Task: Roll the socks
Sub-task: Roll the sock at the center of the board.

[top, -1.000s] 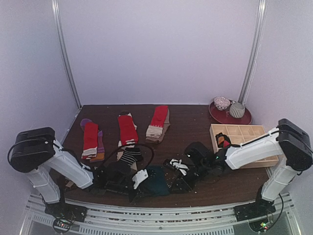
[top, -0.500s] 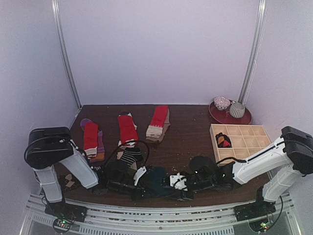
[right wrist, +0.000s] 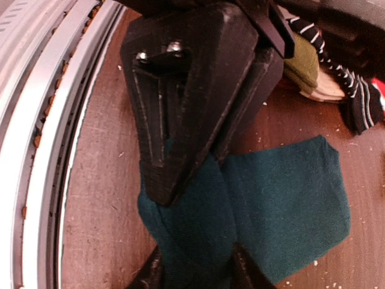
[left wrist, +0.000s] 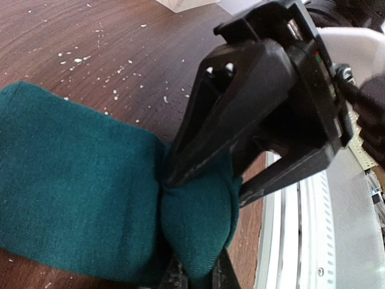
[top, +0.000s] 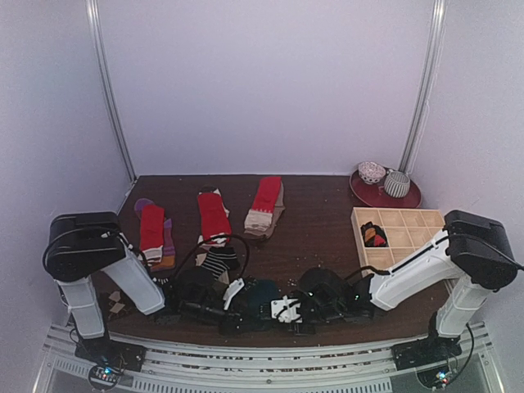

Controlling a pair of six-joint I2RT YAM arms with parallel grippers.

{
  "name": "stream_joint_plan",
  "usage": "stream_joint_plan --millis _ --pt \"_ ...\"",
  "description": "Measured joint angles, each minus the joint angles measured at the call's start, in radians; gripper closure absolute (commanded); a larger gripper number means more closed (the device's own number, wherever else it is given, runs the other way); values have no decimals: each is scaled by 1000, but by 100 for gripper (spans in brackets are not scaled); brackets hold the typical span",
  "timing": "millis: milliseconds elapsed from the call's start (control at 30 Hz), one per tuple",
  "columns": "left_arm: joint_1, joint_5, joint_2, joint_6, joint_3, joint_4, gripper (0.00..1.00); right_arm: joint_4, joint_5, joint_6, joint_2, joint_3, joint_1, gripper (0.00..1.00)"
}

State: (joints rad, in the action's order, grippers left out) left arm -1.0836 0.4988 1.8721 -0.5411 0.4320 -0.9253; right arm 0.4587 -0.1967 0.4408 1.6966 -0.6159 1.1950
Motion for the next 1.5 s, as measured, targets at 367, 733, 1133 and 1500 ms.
stream_joint_plan --millis 367,733,1133,1500 --pt "-10 -124 -299 135 -14 378 9 -163 -35 -186 73 -159 -20 82" --pt "-104 -358 -532 366 -39 462 11 -528 -281 -428 143 -378 -100 81" --pt "-113 -389 -254 479 20 352 24 -585 -508 -520 191 -388 -192 81" --pt "-115 -349 -139 473 80 287 100 -587 -537 -527 203 -393 -199 80"
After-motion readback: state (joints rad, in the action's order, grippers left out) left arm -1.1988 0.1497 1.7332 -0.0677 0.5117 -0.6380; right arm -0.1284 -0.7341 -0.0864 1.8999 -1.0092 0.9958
